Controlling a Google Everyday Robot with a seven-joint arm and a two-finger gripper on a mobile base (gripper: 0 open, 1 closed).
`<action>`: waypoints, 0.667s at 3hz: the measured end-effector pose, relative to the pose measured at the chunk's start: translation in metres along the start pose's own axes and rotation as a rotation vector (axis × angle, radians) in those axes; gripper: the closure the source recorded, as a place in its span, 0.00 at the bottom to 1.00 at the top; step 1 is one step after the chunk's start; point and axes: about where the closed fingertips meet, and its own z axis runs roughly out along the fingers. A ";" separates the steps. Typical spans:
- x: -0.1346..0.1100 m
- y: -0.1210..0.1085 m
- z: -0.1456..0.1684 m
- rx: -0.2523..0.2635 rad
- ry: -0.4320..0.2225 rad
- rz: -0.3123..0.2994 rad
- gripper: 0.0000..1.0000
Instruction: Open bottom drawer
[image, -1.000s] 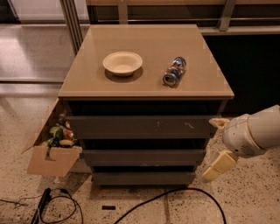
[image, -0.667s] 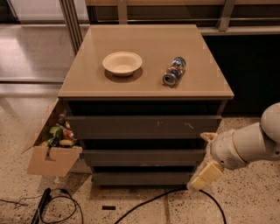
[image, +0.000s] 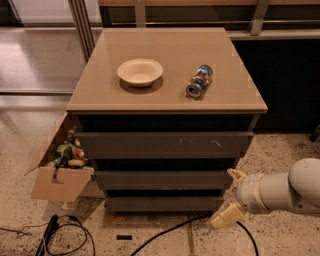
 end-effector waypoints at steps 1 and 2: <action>0.020 -0.015 0.024 0.035 -0.067 -0.057 0.00; 0.038 -0.024 0.050 0.008 -0.112 -0.058 0.00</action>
Offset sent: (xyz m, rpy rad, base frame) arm 0.0293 -0.0095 -0.0934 0.1359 -0.0798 0.0520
